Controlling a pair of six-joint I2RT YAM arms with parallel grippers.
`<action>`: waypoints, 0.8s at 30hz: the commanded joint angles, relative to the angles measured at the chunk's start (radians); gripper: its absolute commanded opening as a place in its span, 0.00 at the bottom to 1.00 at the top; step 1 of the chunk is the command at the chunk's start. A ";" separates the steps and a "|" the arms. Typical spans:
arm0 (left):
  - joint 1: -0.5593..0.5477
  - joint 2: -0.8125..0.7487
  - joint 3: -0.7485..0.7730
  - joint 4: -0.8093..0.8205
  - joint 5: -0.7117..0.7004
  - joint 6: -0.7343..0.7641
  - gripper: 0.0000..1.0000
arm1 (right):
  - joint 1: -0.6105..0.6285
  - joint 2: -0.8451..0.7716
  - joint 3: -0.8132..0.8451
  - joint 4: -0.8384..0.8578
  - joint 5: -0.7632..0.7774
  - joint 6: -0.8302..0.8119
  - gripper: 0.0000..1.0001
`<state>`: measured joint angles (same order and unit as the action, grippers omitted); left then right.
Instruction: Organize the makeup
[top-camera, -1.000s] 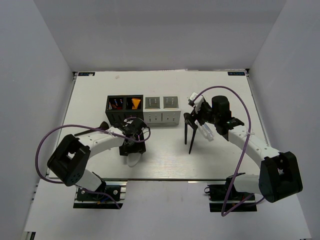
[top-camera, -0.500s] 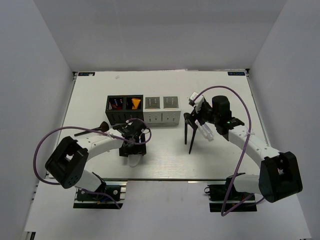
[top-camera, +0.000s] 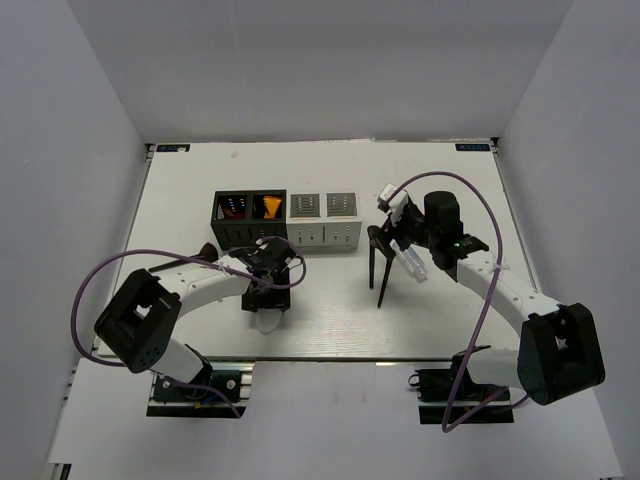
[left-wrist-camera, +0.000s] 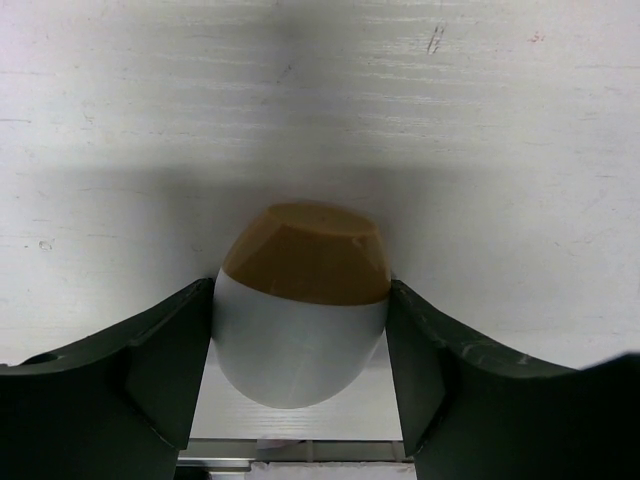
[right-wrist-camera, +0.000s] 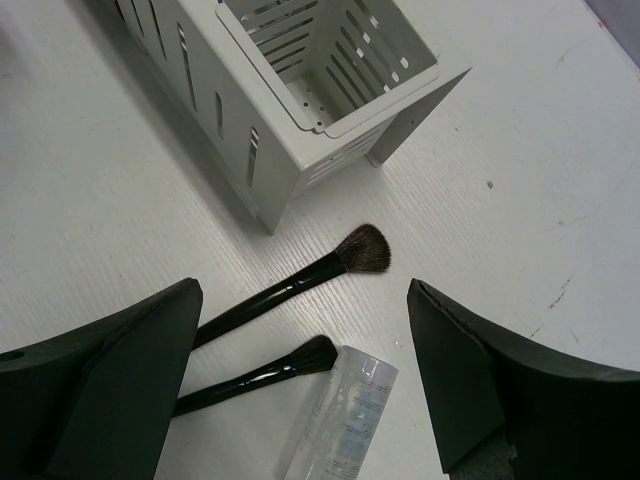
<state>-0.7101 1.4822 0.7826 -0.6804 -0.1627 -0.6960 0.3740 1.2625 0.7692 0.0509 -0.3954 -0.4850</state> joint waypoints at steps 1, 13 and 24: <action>-0.005 0.023 -0.017 0.041 0.014 0.013 0.65 | -0.006 -0.021 0.004 0.018 -0.003 0.003 0.89; 0.004 -0.291 -0.022 0.226 0.235 0.092 0.22 | -0.007 -0.015 0.007 0.023 -0.005 0.011 0.89; 0.043 -0.223 0.337 0.262 -0.018 0.164 0.12 | -0.009 -0.020 0.002 0.030 -0.014 0.017 0.89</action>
<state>-0.6865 1.2121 1.0206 -0.4801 -0.0578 -0.5758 0.3729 1.2629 0.7692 0.0513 -0.3954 -0.4782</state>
